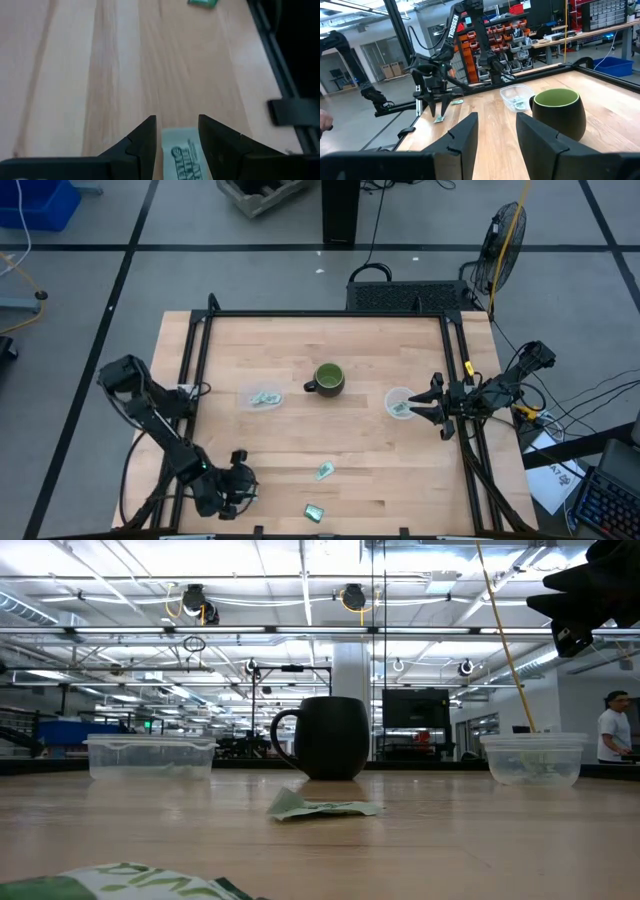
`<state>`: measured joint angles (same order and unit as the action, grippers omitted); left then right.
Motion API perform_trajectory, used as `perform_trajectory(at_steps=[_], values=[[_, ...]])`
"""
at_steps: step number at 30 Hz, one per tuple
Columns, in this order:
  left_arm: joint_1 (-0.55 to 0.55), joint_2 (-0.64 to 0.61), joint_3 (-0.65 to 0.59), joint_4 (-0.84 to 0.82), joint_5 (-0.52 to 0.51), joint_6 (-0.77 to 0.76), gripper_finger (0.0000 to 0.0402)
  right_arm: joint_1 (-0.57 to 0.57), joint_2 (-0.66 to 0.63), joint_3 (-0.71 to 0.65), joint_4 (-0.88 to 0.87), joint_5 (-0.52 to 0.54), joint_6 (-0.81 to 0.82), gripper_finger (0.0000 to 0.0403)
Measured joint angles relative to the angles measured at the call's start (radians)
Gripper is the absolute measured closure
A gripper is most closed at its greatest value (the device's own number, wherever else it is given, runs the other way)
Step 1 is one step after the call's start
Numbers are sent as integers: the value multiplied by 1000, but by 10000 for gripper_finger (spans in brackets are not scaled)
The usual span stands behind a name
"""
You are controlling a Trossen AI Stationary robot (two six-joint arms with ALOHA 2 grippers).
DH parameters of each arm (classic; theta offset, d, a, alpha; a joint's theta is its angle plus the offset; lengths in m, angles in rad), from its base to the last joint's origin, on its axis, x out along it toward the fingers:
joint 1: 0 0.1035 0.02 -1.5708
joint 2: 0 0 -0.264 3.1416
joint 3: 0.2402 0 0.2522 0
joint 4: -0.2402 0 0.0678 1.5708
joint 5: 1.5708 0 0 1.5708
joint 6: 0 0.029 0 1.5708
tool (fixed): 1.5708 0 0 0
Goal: Pick and place Stevia / Truvia into bins
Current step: Put the stevia packet into the oval transparent container
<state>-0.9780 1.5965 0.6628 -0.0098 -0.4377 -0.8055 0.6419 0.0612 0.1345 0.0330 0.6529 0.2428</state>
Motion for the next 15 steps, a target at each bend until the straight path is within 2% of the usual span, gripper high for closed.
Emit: perform_trajectory(at_steps=[15], values=[[-13, 125, 3, 18, -62, -43, 250, 0, 0, 0, 0, 0, 0, 277]])
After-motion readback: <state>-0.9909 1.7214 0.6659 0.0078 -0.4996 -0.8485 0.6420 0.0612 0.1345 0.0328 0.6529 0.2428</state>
